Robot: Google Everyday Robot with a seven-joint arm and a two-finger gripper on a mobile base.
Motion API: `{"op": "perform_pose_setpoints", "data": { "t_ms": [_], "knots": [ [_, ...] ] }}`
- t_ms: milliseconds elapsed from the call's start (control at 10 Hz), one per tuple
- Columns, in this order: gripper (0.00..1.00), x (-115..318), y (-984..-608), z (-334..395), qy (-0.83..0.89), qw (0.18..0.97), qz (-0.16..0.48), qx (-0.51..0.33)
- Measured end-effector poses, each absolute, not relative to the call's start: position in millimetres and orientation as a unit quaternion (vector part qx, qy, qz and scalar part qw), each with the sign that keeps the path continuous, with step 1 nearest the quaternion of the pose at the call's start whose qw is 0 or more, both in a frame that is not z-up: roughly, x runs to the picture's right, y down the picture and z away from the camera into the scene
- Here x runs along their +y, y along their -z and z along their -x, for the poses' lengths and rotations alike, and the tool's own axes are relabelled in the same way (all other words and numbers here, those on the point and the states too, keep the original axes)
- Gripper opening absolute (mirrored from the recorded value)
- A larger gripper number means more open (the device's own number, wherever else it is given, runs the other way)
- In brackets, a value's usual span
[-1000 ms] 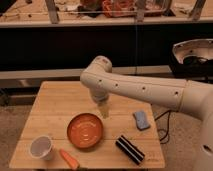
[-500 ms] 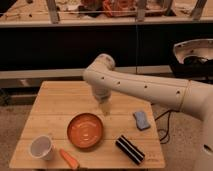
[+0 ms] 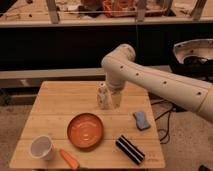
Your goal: Move the arm in a circular motion
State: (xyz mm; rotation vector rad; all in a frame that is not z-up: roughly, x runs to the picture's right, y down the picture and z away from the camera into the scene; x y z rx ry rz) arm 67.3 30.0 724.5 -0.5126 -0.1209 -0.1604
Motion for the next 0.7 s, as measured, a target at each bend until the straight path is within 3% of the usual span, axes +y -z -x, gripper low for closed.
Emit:
{"op": "perform_pose_setpoints", "data": {
  "t_ms": [300,700],
  "knots": [
    [0.8,44,-715,-131,0.001,0.964,0.259,-0.058],
    [0.8,93,-687,-149,-0.059,0.959,0.274,-0.048]
  ]
}}
